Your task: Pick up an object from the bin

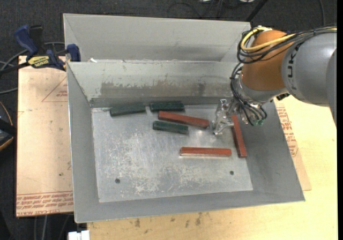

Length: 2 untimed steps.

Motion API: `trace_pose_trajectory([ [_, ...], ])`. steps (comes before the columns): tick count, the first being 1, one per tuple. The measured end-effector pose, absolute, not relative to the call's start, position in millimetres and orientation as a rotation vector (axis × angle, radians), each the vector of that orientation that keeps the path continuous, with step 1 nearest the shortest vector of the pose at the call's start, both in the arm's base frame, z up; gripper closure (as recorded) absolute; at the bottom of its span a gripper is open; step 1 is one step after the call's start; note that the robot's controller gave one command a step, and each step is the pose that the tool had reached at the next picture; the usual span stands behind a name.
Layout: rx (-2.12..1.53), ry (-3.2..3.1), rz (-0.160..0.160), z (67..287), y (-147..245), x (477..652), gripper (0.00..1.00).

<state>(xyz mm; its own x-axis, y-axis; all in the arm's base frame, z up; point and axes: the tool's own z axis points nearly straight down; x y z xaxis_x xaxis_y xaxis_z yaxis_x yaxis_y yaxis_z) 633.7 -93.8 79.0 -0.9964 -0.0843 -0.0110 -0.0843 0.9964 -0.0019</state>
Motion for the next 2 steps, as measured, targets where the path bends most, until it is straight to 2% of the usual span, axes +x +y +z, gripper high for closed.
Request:
trace_pose_trajectory([
  [1, -0.133, 3.133, -0.002, 77.3, -94.0, 632.3, 0.0],
  [2, -0.132, 3.131, -0.003, 77.4, -94.0, 632.5, 0.0],
])
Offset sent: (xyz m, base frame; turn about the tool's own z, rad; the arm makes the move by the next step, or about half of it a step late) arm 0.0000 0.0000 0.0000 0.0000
